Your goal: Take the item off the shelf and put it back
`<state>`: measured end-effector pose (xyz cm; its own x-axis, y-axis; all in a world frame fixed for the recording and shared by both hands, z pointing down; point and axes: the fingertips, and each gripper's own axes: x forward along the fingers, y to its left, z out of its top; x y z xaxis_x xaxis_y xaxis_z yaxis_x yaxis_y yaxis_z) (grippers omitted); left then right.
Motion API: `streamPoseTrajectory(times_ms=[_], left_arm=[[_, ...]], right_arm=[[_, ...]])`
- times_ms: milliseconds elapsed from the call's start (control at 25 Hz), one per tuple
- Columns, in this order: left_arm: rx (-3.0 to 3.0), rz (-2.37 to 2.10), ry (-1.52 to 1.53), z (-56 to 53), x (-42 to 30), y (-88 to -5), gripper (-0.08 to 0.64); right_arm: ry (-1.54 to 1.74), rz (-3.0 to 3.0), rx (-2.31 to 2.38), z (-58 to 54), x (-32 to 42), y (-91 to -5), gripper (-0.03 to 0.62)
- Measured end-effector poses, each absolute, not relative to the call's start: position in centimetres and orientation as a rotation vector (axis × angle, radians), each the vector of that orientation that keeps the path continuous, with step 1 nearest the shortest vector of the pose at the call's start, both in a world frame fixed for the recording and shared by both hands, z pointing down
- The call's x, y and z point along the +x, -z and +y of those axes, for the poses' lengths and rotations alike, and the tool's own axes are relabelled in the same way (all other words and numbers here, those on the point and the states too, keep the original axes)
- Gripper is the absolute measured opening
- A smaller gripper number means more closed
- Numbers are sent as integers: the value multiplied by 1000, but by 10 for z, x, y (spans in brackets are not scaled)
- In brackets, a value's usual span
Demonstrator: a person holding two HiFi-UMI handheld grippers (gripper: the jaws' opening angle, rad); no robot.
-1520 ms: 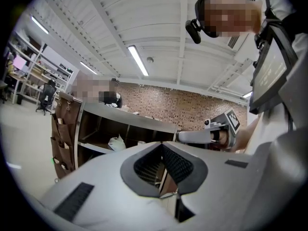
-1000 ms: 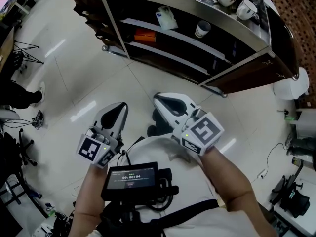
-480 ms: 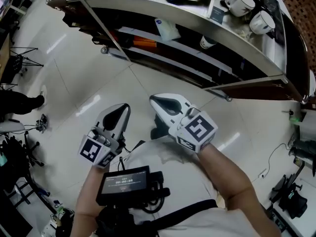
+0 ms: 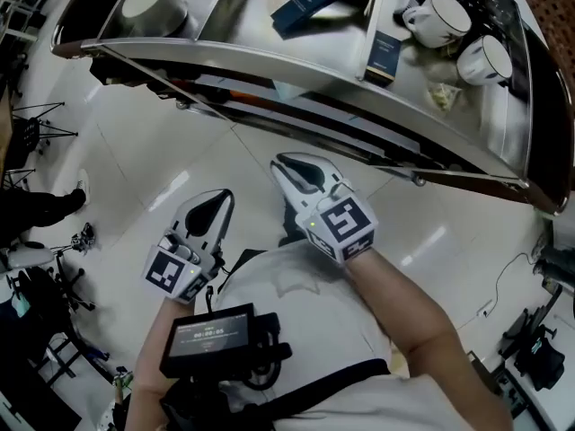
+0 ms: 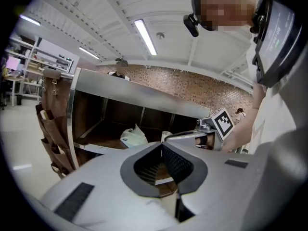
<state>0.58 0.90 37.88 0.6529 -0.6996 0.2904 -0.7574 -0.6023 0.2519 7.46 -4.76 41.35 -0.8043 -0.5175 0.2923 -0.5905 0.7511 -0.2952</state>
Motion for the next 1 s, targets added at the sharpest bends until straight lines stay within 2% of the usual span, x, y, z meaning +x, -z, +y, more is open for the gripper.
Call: streamPoseTrajectory(times_ms=[160, 320, 760, 840, 1000], left_arm=[[2518, -1130, -258, -12, 15, -388, 11], [2506, -1131, -244, -22, 21, -392, 11], [2463, -1145, -224, -16, 8, -402, 12], [2454, -1149, -226, -12, 1, -400, 11], [2445, -1184, -243, -9, -21, -399, 12]], right_arm=[[-576, -2688, 986, -79, 90, -434, 83], [-560, -2586, 1101, -109, 105, -455, 189], [-593, -2426, 1328, -185, 117, -494, 249], [-623, -2385, 1372, -199, 120, -504, 279], [-646, -2297, 1417, -222, 126, -525, 281]])
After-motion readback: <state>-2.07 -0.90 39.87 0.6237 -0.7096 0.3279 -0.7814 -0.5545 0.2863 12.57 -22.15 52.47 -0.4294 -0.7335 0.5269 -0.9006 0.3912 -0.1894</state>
